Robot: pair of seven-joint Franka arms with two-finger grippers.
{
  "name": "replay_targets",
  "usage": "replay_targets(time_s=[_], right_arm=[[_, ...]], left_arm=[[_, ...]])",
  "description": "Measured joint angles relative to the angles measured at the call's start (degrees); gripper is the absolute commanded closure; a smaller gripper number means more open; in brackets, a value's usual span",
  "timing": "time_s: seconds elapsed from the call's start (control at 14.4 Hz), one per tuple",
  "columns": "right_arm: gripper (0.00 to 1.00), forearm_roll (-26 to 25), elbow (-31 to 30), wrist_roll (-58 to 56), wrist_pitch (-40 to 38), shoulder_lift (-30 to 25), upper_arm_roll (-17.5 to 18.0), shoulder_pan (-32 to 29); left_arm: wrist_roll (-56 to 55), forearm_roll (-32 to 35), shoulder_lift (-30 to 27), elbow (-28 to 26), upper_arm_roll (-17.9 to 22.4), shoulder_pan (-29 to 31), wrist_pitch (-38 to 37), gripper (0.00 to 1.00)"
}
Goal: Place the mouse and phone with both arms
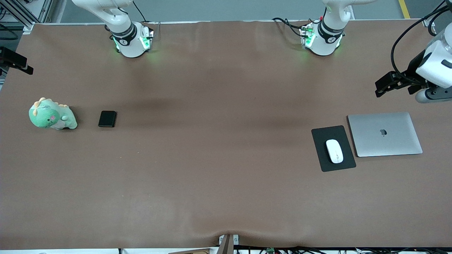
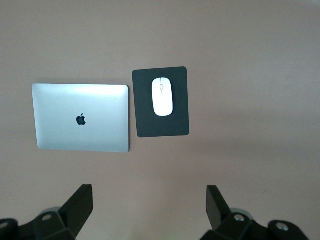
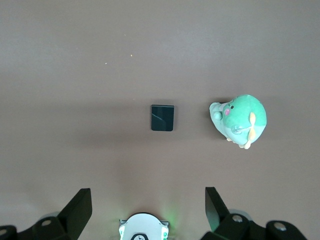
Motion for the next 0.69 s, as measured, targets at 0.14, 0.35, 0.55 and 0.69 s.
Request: replay_targets(time_s=[0.14,0.35,0.55,0.69], right_arm=[[0.00,-0.41,0.00,-0.01,0.12,0.00,1.01,0.04],[0.00,-0.81,0.00,0.00,0.14,0.00,1.64,0.05],[0.00,-0.83,0.00,0.00,0.14,0.00,1.62,0.04],[0.00,-0.83,0.00,0.00,0.13,0.00,1.51,0.03]], left_arm=[[0.00,0.00,0.32,0.62,0.00,-0.02,0.02,0.00],[0.00,0.00,0.32,1.12,0.00,-0.02,0.01,0.00],[0.00,0.00,0.32,1.23,0.02,0.00,0.01,0.00],[0.00,0.00,0.32,1.24,0.02,0.00,0.01,0.00]])
